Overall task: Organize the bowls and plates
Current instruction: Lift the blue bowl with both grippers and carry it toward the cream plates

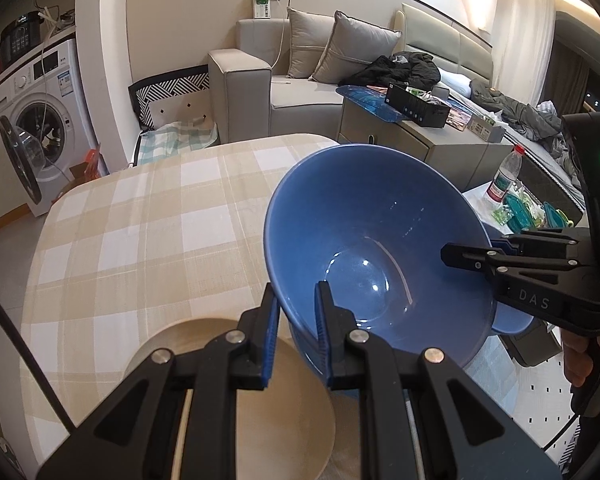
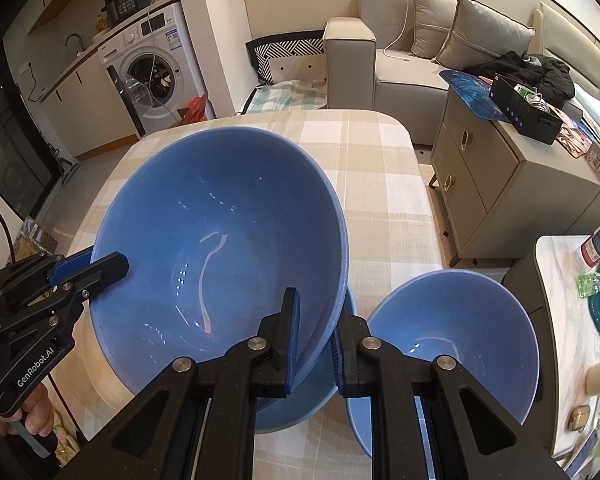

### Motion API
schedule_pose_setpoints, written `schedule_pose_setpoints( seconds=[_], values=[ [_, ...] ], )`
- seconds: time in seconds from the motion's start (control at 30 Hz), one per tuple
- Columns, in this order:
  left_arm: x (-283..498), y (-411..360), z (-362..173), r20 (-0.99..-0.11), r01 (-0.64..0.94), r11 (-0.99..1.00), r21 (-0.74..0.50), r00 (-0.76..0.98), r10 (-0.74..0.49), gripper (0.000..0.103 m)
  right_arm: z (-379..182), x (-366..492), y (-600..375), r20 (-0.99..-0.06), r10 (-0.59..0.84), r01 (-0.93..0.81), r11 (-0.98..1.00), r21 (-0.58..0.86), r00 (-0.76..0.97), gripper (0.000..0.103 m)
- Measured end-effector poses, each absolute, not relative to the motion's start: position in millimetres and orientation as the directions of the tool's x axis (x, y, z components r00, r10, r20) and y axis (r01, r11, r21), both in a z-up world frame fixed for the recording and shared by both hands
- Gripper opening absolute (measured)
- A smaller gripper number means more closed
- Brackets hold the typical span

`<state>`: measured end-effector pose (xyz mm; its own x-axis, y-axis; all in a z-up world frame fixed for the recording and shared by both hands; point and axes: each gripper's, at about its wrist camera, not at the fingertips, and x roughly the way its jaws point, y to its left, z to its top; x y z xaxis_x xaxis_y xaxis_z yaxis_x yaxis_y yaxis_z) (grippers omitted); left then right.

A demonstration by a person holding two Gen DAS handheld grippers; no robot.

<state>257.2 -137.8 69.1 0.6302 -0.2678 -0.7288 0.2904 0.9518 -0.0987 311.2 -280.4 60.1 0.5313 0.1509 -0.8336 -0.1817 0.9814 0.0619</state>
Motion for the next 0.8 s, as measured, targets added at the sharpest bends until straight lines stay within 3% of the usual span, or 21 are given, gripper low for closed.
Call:
schedule_pose_setpoints(
  seconds=[0.8],
  values=[
    [239.5,-145.5,39.4,-0.758,0.300,0.949,-0.098,0.595,-0.266,0.016,33.8,294.6,-279.5,-0.862,0.071,-0.192,0.981,-0.030,0.501,0.014]
  ],
)
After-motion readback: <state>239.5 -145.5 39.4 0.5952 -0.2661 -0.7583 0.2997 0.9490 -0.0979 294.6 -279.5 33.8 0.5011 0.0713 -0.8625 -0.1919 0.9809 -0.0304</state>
